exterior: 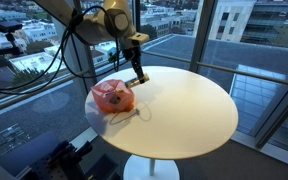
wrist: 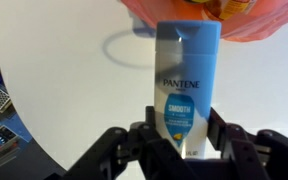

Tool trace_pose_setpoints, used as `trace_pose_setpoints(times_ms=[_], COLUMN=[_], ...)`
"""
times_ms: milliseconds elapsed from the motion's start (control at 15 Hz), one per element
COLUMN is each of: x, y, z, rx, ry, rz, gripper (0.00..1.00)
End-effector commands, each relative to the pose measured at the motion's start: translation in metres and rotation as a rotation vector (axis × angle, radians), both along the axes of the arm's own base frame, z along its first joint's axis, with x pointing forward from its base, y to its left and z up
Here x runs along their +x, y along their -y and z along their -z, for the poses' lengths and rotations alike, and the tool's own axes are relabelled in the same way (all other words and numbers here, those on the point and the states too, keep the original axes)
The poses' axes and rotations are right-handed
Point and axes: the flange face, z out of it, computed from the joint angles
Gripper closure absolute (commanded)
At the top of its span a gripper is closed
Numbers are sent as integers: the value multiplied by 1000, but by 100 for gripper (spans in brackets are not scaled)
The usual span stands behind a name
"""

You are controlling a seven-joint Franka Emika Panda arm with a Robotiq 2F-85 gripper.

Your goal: Put the white bottle in the plastic bag

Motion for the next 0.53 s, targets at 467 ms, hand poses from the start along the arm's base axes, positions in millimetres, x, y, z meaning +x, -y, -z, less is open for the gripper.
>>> trace_pose_setpoints(times_ms=[467], x=[-8], y=[-60], z=[18], rx=[-39], ry=[-62], rz=[-85], gripper=[74])
